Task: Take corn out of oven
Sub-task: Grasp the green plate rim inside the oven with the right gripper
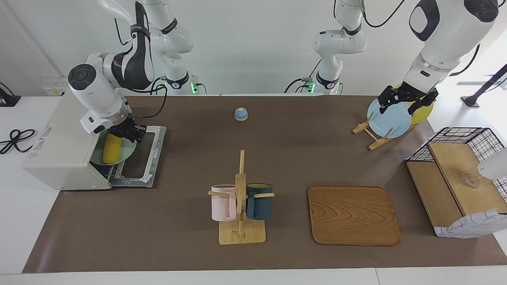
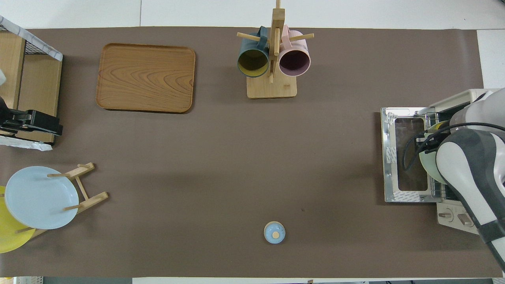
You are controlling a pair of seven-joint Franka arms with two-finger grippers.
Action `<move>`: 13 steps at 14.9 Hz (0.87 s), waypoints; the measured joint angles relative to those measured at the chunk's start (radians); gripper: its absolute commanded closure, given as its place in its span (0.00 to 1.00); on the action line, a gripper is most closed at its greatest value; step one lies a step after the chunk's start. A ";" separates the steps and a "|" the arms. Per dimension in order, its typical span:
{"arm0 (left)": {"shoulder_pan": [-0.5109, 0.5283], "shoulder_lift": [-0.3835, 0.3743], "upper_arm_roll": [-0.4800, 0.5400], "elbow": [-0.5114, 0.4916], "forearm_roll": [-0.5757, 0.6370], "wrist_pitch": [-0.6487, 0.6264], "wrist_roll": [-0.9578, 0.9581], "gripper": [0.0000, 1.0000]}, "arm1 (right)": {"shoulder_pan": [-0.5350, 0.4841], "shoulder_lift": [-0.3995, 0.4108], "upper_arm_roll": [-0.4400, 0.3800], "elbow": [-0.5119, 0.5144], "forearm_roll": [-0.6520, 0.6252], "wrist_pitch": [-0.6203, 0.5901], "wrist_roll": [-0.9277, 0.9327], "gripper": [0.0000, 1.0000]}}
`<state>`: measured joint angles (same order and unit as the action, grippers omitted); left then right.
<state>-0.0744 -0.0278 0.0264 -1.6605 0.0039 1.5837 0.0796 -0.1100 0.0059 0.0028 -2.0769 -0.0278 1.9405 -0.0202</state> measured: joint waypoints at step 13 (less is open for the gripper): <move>0.000 0.000 -0.001 0.000 0.000 0.000 0.000 0.00 | -0.021 -0.040 0.001 -0.157 -0.001 0.128 -0.040 0.70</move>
<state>-0.0742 -0.0278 0.0252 -1.6605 0.0038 1.5837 0.0796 -0.1314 -0.0345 0.0037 -2.2337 -0.0283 2.0685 -0.0599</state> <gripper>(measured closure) 0.000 0.687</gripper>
